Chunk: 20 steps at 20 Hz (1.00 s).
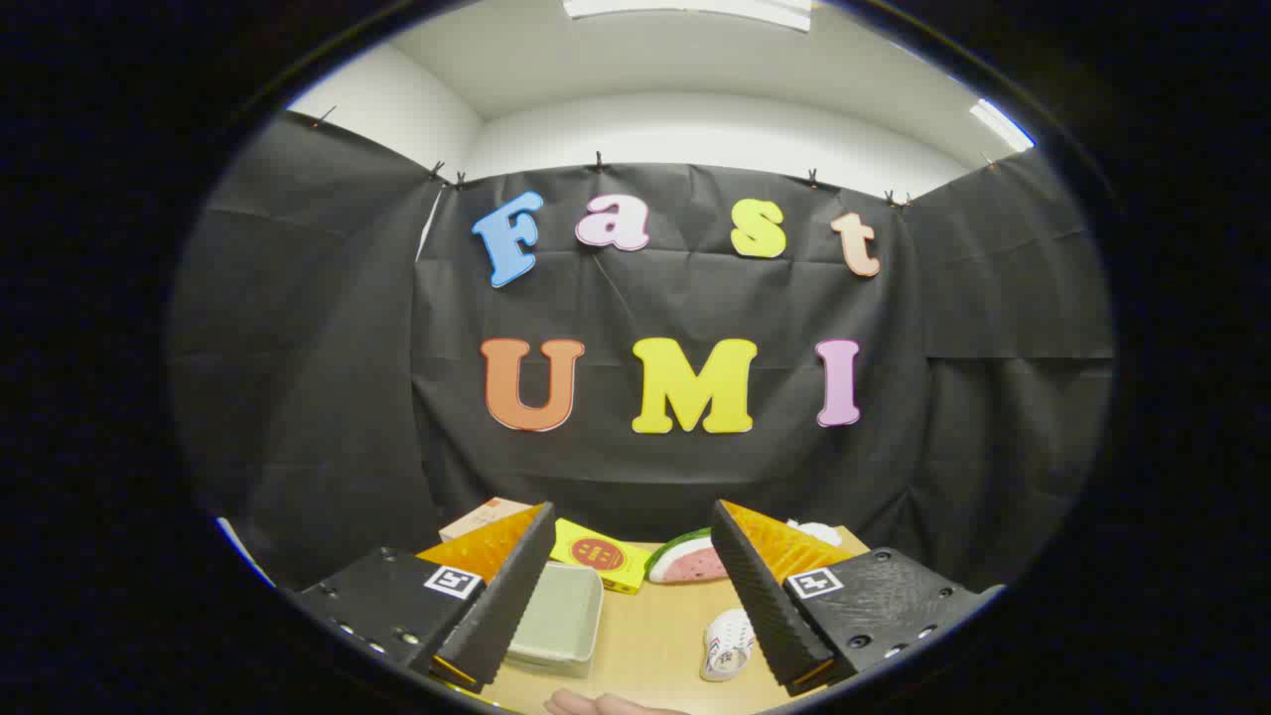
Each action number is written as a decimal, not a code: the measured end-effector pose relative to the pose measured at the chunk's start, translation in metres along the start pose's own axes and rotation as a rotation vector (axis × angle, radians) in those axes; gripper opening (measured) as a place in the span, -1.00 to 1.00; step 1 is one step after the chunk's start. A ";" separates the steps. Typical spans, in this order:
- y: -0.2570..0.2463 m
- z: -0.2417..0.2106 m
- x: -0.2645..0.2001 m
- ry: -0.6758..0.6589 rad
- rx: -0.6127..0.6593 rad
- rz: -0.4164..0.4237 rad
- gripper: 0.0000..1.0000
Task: Open the storage box then place both shoes into the box .Put the left shoe in first, then the right shoe, with the right side of both shoes facing outward in a uniform manner.
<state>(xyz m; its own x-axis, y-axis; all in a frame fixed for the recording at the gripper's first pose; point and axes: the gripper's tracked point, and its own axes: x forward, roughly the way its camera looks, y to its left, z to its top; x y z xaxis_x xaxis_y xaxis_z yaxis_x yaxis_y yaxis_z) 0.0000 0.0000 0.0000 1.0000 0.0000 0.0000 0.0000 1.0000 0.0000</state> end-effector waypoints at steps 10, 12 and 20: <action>-0.002 -0.008 0.001 0.024 0.011 0.002 0.91; -0.002 -0.009 0.004 0.025 0.017 0.002 0.91; -0.010 -0.042 0.038 0.079 0.035 0.005 0.91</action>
<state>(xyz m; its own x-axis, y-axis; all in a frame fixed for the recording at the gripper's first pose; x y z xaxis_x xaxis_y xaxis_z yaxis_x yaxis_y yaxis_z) 0.0376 -0.0102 -0.0416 0.9969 0.0064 -0.0785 -0.0037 0.9994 0.0350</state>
